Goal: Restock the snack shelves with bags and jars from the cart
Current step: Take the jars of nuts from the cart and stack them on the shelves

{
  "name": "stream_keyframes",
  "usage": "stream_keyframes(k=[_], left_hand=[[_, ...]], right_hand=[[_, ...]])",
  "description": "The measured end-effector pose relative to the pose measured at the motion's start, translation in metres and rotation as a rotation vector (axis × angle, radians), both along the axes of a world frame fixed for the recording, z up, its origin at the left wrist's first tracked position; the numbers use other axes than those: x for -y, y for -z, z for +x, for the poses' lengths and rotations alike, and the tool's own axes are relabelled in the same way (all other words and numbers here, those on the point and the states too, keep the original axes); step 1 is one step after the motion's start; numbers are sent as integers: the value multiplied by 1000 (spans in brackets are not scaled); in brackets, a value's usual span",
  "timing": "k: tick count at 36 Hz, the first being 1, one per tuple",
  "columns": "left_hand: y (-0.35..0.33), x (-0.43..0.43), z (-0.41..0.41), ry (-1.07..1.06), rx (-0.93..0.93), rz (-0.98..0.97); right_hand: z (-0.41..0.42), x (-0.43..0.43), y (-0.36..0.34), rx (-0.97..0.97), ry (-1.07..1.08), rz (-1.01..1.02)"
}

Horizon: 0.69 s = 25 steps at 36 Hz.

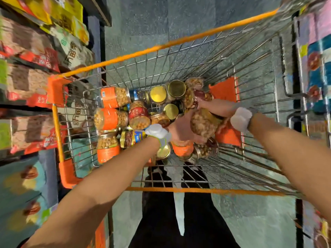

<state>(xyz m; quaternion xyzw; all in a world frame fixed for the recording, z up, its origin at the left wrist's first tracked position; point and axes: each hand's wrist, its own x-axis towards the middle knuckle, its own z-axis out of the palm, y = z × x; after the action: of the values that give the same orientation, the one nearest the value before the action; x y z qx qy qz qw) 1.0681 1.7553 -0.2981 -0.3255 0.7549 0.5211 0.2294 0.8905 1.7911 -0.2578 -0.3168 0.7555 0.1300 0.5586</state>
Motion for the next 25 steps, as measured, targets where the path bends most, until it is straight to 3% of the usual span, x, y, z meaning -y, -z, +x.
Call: stream_keyframes(k=[4, 6, 8, 12, 19, 23, 25], left_hand=[[-11, 17, 8, -121, 3, 271], [-12, 28, 18, -227, 36, 294], [-16, 42, 32, -324, 66, 285], [-26, 69, 80, -510, -16, 395], [-54, 94, 153, -775, -144, 765], [-37, 105, 184, -816, -102, 858], [-32, 105, 196, -828, -93, 852]], right_hand=[[7, 9, -14, 53, 311, -55], [9, 8, -15, 71, 484, -108], [13, 9, -13, 16, 504, -204], [46, 12, 2, -62, 223, -302], [143, 18, 35, 170, -383, -191], [186, 17, 46, 120, -528, -115], [205, 15, 49, -47, -631, -126]])
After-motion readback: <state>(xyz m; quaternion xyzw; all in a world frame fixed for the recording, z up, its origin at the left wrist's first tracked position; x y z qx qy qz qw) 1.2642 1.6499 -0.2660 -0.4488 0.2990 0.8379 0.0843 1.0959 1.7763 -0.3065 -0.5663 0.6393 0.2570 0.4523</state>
